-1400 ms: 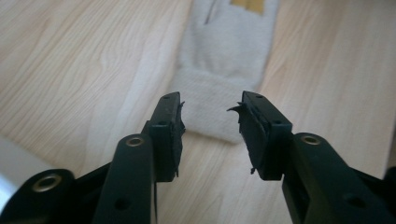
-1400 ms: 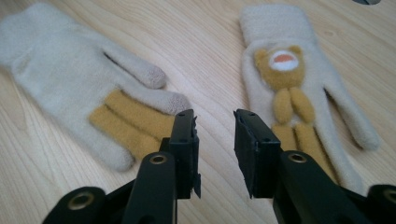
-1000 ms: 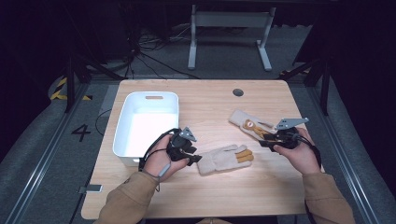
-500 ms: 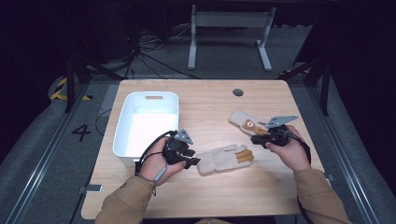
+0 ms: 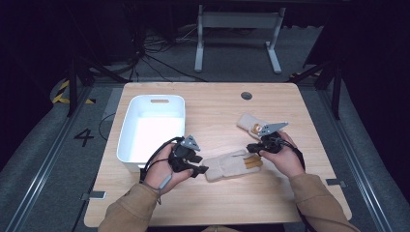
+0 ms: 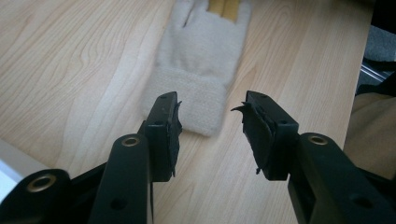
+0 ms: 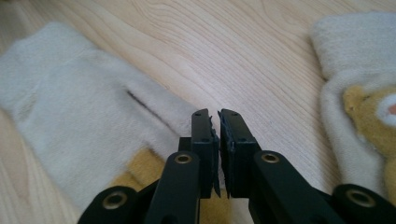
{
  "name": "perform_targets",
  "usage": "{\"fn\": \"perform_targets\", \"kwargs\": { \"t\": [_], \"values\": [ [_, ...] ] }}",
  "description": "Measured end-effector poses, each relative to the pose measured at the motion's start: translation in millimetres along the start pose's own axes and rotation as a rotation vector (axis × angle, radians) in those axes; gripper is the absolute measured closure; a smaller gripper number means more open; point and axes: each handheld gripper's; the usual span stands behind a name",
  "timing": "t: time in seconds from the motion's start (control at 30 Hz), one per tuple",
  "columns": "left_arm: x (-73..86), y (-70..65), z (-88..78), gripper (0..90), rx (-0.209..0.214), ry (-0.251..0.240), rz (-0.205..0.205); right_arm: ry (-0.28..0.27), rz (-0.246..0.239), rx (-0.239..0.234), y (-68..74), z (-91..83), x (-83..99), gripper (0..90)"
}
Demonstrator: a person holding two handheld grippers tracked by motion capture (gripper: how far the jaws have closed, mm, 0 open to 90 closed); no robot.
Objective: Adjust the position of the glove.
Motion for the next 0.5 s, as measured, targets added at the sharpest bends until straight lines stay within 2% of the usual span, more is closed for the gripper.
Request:
{"fn": "perform_targets", "kwargs": {
  "t": [0.17,0.5],
  "values": [
    [0.4,0.3,0.4,55.0,0.003,0.003,-0.001,0.032,0.013,0.003,-3.4,6.0,6.6,85.1],
    [-1.0,1.3,0.5,52.5,0.005,-0.002,-0.004,0.062,0.019,-0.003,0.5,3.1,8.7,86.0]
  ]
}}
Point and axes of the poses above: each handheld gripper's, and its own axes: z roughly forward along the jaws, x roughly out of its underside, y roughly to its left, and after that the axes turned 11 degrees about -y, right-handed
